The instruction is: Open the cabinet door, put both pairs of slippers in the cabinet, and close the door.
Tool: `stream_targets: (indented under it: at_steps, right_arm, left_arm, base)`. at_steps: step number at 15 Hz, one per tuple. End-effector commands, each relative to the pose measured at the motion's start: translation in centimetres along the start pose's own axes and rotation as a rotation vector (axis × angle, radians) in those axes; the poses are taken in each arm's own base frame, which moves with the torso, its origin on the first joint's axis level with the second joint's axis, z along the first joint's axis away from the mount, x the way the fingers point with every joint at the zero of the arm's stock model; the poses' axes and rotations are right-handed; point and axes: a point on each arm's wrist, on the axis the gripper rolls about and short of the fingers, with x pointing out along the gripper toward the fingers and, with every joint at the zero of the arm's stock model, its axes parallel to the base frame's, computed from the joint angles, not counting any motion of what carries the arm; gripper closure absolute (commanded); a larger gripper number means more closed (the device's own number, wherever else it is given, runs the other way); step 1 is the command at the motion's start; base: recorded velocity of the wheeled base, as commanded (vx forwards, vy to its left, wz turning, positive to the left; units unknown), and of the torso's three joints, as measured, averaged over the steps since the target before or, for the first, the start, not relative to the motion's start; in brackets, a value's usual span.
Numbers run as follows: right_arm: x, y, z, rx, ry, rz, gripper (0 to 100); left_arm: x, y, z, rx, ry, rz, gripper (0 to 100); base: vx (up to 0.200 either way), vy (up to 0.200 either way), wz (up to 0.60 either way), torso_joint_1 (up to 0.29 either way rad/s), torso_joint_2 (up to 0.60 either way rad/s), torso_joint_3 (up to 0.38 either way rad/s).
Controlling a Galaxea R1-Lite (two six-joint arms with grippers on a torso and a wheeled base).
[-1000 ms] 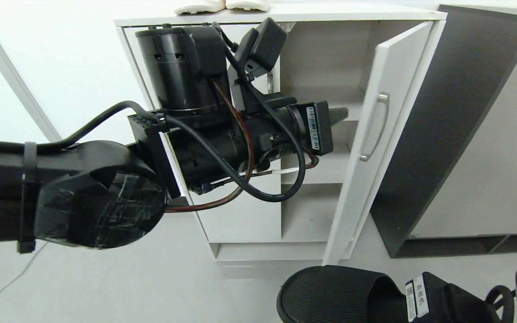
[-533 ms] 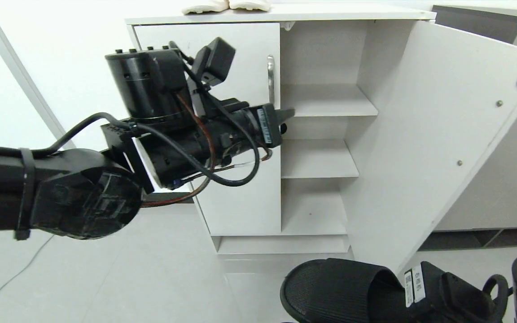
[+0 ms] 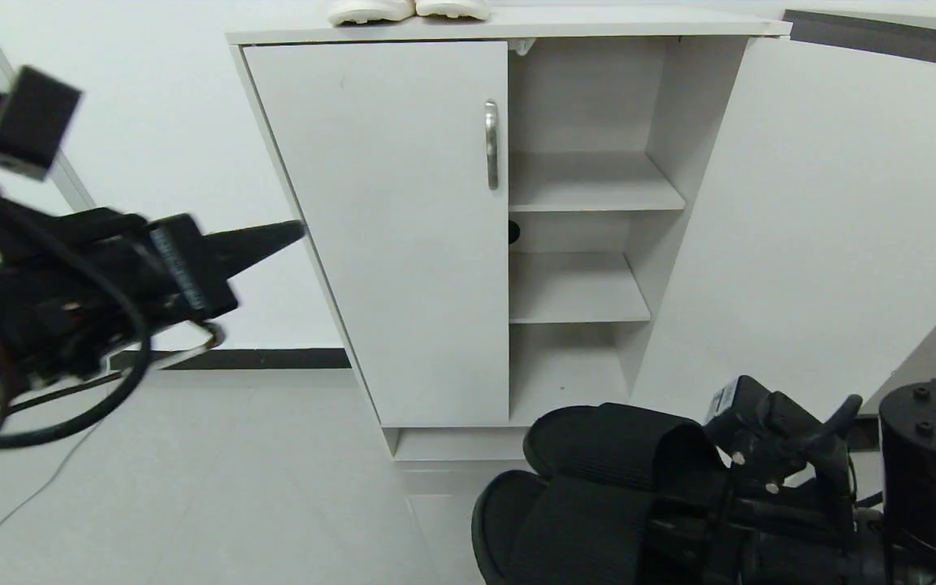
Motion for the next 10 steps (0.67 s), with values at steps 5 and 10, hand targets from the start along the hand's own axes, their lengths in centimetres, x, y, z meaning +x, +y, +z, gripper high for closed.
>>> stream_targets:
  at_steps: [5,10]
  right_arm:
    - [4.0,-1.7,1.4,0.105,-0.014,-0.225,100]
    - [4.3,-1.7,1.1,0.106,-0.015,-0.258,100]
  left_arm:
    - [-19.2,1.1,-9.7,0.118,-0.119,0.717,100]
    - [-20.7,1.8,-16.1,0.16,-0.116,0.929,100]
  base:
    - [0.0,0.0,0.0,0.0,0.0,0.0]
    - [0.0,0.0,0.0,0.0,0.0,0.0]
